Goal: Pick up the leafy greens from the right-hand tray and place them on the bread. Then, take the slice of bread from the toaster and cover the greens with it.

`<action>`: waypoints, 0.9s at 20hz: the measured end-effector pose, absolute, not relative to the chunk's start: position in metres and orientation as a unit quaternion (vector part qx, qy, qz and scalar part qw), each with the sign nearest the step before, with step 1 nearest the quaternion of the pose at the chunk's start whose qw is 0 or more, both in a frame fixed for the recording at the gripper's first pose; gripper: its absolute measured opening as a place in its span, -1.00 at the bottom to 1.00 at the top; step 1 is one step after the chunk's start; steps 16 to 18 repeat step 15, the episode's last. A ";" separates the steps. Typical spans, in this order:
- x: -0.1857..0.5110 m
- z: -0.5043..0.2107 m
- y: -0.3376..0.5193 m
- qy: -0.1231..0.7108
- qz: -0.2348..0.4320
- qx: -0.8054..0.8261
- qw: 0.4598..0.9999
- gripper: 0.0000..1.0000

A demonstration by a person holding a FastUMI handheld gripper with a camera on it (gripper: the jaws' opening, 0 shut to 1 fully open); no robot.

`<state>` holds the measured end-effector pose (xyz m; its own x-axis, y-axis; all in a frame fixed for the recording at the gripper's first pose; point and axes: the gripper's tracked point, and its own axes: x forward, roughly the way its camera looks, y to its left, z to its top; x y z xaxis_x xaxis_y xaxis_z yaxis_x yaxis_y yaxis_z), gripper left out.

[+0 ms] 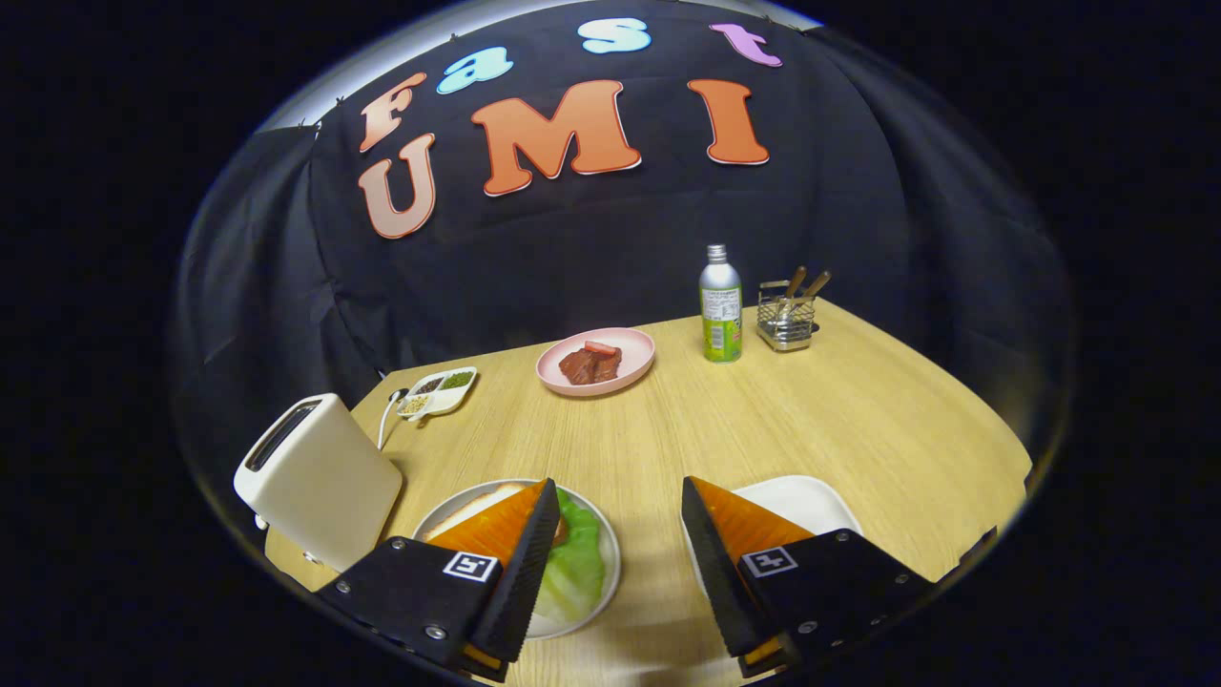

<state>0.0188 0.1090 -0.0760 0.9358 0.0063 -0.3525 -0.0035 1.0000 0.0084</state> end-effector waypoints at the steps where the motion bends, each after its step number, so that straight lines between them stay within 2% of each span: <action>1: 0.016 -0.070 0.101 0.173 -0.002 -0.002 0.985 0.63; 8: -0.004 -0.011 0.057 0.089 -0.030 -0.046 0.995 0.95; 15: -0.029 0.032 0.024 0.017 -0.048 -0.066 0.997 0.95; 18: -0.029 0.032 0.024 0.017 -0.048 -0.066 0.997 0.95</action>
